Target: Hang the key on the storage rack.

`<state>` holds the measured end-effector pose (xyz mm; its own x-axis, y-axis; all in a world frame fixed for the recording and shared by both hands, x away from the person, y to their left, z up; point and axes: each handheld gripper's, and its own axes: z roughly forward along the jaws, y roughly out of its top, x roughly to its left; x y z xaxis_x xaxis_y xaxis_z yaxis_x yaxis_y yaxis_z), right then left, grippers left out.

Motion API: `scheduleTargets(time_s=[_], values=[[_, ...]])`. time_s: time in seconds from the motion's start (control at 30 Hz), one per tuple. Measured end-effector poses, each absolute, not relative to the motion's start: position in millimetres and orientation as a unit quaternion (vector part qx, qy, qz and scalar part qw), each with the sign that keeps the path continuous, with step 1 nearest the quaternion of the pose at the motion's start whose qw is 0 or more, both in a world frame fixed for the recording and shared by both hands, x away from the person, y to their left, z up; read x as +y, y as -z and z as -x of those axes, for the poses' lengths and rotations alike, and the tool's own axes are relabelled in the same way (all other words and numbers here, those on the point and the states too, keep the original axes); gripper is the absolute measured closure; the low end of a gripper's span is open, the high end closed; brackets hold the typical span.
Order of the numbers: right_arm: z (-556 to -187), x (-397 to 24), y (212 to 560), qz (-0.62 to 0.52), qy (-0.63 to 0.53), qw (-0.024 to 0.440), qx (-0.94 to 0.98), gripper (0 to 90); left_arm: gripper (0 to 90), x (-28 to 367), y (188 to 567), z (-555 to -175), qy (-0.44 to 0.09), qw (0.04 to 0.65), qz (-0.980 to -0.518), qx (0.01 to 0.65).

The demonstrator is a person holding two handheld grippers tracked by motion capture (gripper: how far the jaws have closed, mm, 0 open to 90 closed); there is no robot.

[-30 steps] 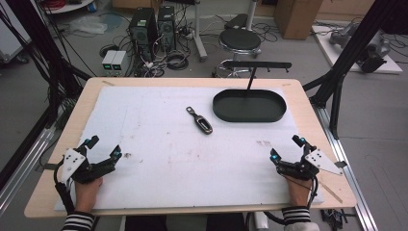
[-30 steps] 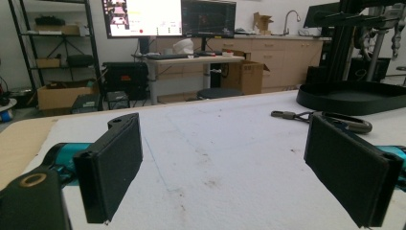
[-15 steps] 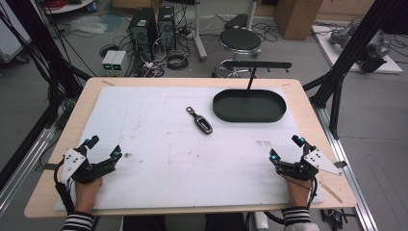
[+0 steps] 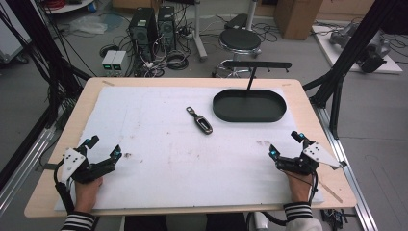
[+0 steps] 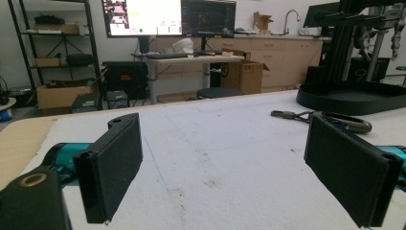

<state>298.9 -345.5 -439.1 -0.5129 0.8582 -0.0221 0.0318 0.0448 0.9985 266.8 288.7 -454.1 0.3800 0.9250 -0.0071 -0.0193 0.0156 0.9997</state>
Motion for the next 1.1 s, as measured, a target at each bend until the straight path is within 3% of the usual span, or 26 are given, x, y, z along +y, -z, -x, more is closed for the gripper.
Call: scheduleTargets(time_s=[0.67, 1.1], values=[[-349, -319, 357, -0.321, -0.577, 0.285, 0.695, 0.4, 13.5, 288, 454, -267, -0.399, 0.595, -0.580, 0.389], [-381, -277, 332, -0.278, -0.538, 0.236, 0.760, 0.4, 13.5, 288, 454, -267, -0.397, 0.594, -0.581, 0.390]])
